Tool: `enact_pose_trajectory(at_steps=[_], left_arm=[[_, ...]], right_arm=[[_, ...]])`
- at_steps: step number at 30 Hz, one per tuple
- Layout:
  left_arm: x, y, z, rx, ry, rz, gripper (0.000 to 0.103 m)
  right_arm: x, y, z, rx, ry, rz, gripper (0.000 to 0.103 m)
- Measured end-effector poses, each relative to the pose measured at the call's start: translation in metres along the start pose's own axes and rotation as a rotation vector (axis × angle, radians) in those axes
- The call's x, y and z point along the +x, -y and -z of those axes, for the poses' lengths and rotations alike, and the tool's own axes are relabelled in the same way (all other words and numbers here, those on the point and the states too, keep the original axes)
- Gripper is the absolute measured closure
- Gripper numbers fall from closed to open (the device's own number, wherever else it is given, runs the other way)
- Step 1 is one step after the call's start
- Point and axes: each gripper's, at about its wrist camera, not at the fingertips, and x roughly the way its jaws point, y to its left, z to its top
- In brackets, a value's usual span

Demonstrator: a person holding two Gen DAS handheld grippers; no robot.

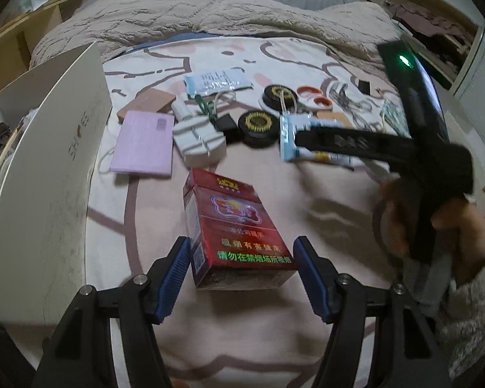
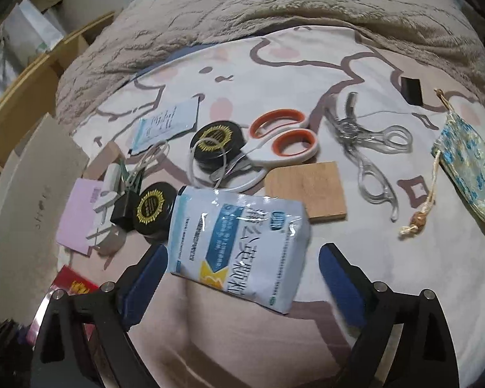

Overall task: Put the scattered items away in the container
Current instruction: 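Lift the red cigarette pack with the left tool while the right tool lifts the white sachet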

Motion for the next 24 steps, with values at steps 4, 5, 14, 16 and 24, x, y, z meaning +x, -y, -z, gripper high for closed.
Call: enact_pose_trajectory(at_steps=[4,5,14,16,24], left_arm=[[0.001,-0.002,0.017,0.018,0.0,-0.032,0.037],[0.002,-0.003,0.02,0.019,0.0,-0.045,0.037],[0.012,-0.022,0.022,-0.049,0.005,-0.067,0.015],[0.015,-0.026,0.023,-0.069,0.004,-0.069,0.015],[0.03,-0.035,0.028,-0.131,0.0,-0.072,0.011]], right_arm=[[0.007,-0.012,0.001,-0.035,0.013,0.052,0.004],[0.009,-0.015,0.001,-0.043,0.015,0.066,0.003],[0.022,-0.023,0.002,-0.064,0.035,0.156,0.0],[0.021,-0.021,0.001,-0.065,0.038,0.14,0.001],[0.015,-0.019,0.002,-0.102,0.051,0.119,0.019]])
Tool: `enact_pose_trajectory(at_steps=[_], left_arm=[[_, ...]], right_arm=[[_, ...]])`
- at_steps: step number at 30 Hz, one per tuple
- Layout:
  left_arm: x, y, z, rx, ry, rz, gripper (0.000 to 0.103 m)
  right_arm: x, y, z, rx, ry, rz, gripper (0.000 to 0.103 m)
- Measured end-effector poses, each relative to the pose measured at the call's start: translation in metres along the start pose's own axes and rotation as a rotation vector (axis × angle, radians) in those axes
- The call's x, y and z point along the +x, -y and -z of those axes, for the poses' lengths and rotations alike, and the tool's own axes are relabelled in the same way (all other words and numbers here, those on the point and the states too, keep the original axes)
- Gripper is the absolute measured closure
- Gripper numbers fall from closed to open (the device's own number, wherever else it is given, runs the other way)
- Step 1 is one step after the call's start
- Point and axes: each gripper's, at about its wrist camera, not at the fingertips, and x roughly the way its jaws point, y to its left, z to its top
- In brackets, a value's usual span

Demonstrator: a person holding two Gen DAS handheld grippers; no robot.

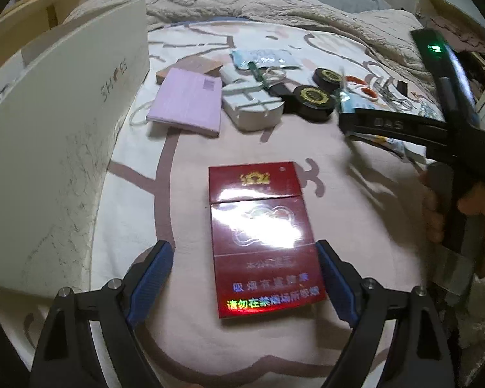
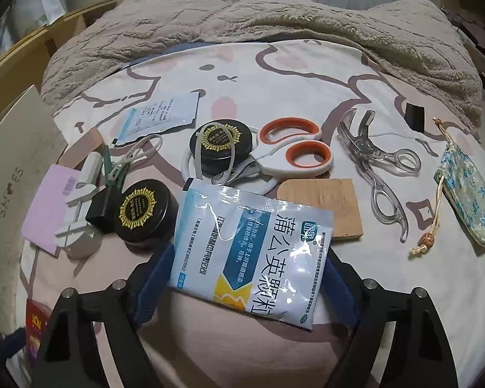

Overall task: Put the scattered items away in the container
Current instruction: 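Lift the red cigarette pack with the left tool while the right tool lifts the white sachet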

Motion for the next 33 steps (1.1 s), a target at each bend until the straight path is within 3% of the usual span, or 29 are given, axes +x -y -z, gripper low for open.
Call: enact_pose_trajectory(at_steps=[6,13,22,27,33], left_arm=[[0.006,-0.003,0.002,-0.017,-0.024,0.021,0.0],[0.007,-0.002,0.009,0.006,0.013,0.003,0.0],[0.0,-0.011,0.009,-0.058,0.062,0.079,0.0],[-0.003,-0.02,0.004,-0.152,0.087,0.129,0.006],[-0.004,-0.001,0.006,-0.061,0.105,0.074,0.027]], right_arm=[[-0.009,0.003,0.006,-0.034,-0.012,-0.021,0.027],[-0.027,0.002,0.022,-0.088,-0.029,-0.05,0.029],[-0.055,0.002,0.045,-0.111,-0.029,-0.062,0.029],[-0.063,0.01,0.062,-0.089,-0.041,-0.064,0.029],[-0.077,0.009,0.07,-0.069,0.004,-0.075,0.029]])
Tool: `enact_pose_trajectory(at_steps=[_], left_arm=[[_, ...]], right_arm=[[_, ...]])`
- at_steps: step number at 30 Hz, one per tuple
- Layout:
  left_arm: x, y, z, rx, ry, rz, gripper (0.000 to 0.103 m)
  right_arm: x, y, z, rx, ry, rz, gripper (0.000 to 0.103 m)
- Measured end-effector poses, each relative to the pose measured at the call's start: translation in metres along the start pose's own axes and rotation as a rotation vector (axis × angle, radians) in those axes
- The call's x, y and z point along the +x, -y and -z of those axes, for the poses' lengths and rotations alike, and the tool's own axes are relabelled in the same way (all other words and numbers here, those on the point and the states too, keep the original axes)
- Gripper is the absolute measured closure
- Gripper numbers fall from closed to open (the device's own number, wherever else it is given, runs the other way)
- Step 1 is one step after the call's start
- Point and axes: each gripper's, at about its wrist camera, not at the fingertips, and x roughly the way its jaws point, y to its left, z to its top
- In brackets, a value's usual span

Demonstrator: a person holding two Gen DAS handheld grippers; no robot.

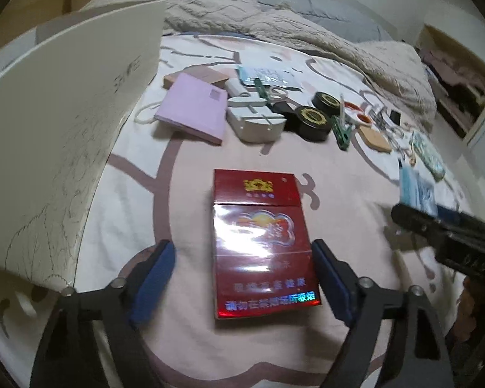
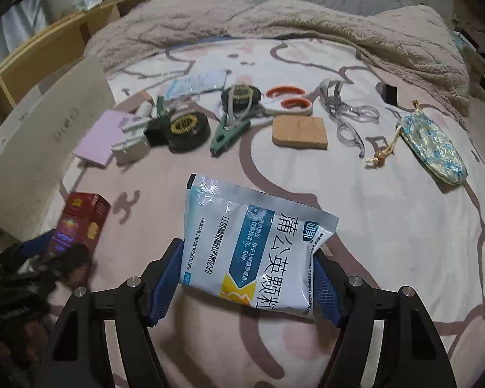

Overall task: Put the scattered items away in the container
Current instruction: 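Lift the red cigarette pack with the left tool while the right tool lifts the white sachet, then carry the red pack and white sachet over the white box with both tools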

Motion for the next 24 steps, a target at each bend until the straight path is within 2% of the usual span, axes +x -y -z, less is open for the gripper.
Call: enact_pose_trajectory(at_steps=[1,2,3,9,17,24], left_arm=[[0.0,0.0,0.001,0.007,0.002,-0.002,0.03],[0.0,0.001,0.001,0.013,0.007,-0.004,0.04],[-0.001,0.002,0.0,0.016,0.014,-0.006,0.045],[-0.005,0.005,0.001,0.042,0.043,-0.015,0.045],[-0.027,0.014,-0.006,0.076,0.128,0.005,0.045],[-0.056,0.013,-0.033,0.081,0.222,0.017,0.045]], right_arm=[[-0.002,-0.002,0.0,-0.005,0.006,0.001,0.029],[-0.003,-0.005,0.0,-0.014,0.01,0.006,0.029],[-0.003,-0.007,0.001,-0.022,0.012,0.012,0.029],[-0.003,-0.015,0.005,-0.045,0.012,-0.001,0.029],[-0.012,-0.022,0.003,-0.058,0.042,-0.026,0.029],[-0.03,-0.025,-0.013,-0.053,0.1,-0.047,0.029]])
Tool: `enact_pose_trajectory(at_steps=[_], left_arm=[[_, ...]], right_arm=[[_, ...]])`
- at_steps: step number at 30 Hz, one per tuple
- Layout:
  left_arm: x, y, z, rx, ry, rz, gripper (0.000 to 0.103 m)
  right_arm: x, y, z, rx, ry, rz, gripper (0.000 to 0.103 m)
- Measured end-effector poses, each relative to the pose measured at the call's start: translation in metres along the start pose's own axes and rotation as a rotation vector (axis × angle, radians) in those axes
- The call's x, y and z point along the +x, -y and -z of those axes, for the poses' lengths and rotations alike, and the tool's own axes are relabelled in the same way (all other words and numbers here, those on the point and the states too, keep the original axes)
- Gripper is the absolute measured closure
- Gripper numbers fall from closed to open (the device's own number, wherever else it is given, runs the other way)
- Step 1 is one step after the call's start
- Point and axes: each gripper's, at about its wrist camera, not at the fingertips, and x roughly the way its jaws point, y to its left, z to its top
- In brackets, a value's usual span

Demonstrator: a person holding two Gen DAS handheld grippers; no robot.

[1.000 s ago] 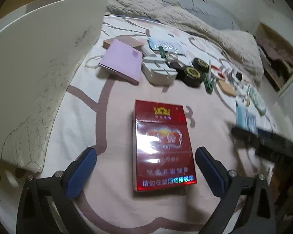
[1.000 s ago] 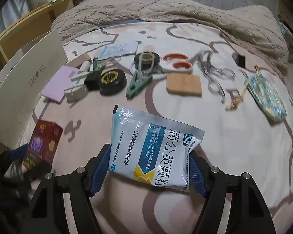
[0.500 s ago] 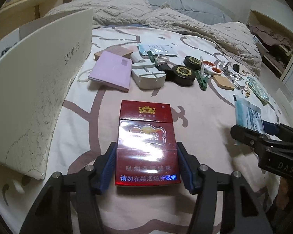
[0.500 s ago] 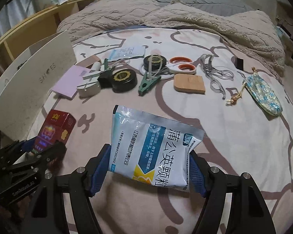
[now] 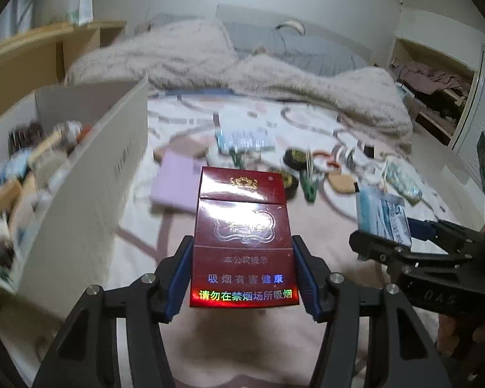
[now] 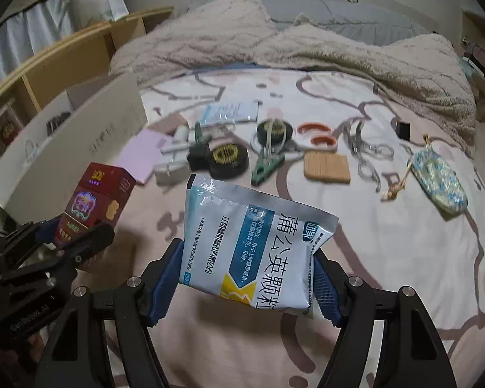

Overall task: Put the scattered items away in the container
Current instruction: 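Carry the red pack and white sachet over the white box with both tools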

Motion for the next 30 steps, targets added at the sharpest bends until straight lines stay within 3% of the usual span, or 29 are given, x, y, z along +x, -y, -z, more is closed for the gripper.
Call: enact_pose_trajectory(at_steps=[9,14,25,30], left_arm=[[-0.026,-0.021,-0.054,-0.04,0.125,-0.019,0.045],[-0.044,-0.051,-0.065,-0.078,0.178,-0.057,0.045],[-0.063,-0.133,-0.063,-0.143,0.159,-0.207,0.045],[-0.061,-0.162,-0.051,-0.191,0.106,-0.222,0.045]], right_arm=[[-0.016,-0.007,-0.031,0.001,0.073,-0.013,0.029],[-0.017,-0.019,-0.043,0.007,0.082,-0.041,0.029],[-0.024,-0.07,-0.068,-0.067,0.131,-0.082,0.029],[-0.022,-0.102,-0.08,-0.122,0.143,-0.1,0.029]])
